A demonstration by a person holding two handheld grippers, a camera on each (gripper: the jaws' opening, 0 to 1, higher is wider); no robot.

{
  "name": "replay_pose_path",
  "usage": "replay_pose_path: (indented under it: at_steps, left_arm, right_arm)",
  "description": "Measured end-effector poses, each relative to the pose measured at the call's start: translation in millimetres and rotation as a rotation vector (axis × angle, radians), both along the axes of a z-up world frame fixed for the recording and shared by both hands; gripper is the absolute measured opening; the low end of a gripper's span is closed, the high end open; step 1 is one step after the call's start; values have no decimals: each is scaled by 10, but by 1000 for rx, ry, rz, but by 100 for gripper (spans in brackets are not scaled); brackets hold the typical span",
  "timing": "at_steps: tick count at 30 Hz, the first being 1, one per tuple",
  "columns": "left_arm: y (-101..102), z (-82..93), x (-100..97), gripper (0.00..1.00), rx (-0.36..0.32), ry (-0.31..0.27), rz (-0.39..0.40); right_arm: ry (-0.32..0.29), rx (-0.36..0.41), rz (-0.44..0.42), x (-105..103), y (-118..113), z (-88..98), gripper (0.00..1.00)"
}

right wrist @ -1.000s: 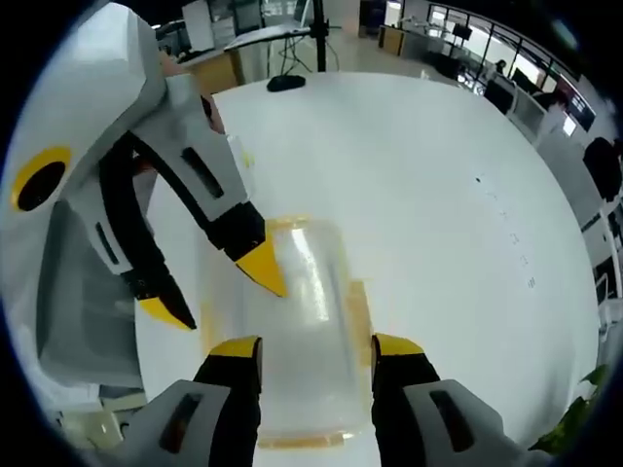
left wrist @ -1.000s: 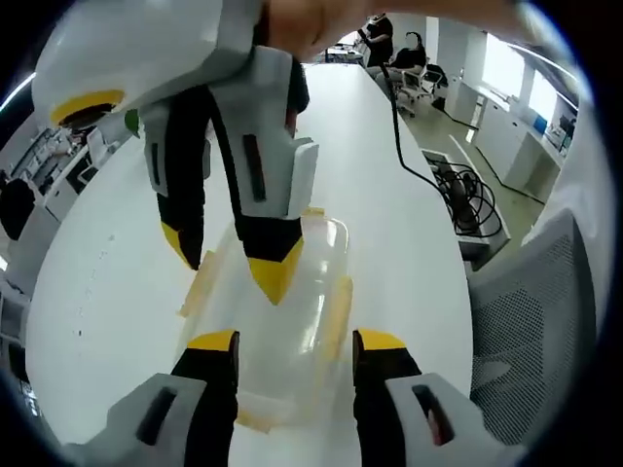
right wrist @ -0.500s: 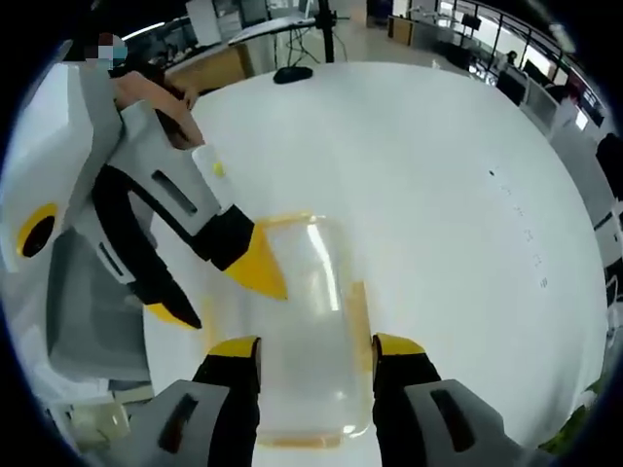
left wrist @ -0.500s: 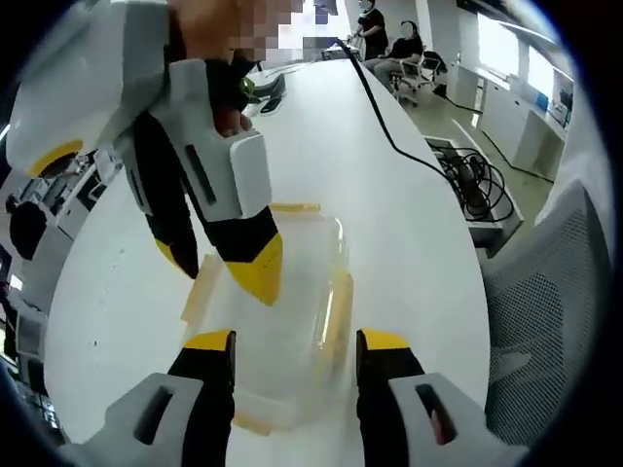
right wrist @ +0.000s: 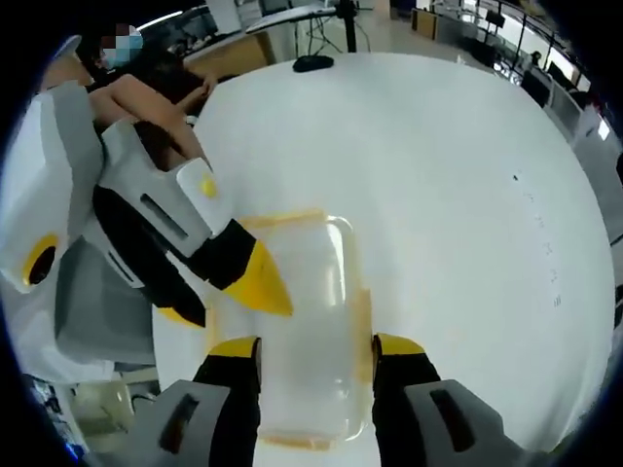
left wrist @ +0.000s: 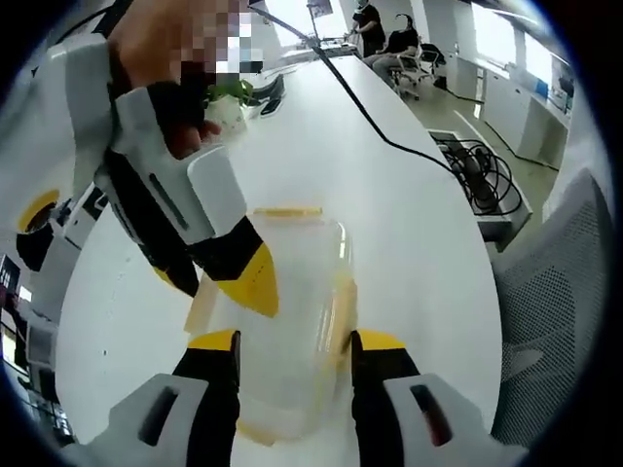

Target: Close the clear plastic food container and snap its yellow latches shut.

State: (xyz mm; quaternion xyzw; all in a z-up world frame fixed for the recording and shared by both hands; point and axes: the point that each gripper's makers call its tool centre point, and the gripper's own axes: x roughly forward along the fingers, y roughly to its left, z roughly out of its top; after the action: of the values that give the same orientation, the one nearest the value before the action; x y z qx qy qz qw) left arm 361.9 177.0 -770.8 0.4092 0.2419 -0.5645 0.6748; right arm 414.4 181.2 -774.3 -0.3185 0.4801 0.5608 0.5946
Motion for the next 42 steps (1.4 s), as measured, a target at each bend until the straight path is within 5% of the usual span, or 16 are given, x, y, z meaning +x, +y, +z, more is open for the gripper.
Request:
replay_pose_path:
  at_steps: [5, 6, 7, 9, 13, 22, 35, 42]
  left_arm:
    - [9, -16, 16, 39, 4, -10, 7]
    - [-61, 32, -3, 39, -26, -30, -59]
    - [37, 10, -54, 39, 6, 11, -41]
    - [18, -12, 1, 39, -13, 2, -38]
    - [-24, -41, -13, 39, -2, -3, -28]
    - [-15, -7, -15, 42, 1, -43, -41]
    - [7, 28, -85, 52, -24, 37, -21]
    - [104, 41, -60, 56, -15, 60, -32]
  right_arm:
    - [53, -38, 22, -20, 20, -40, 42]
    - [70, -48, 20, -37, 30, -54, 41]
    - [81, -54, 9, -49, 51, -59, 41]
    - [84, -72, 50, -52, 54, -52, 41]
    - [89, -28, 32, -34, 19, -44, 41]
    - [66, -8, 10, -42, -6, -15, 43]
    - [-67, 18, -61, 58, -76, 41, 53]
    - [-70, 27, -95, 30, -147, 86, 53]
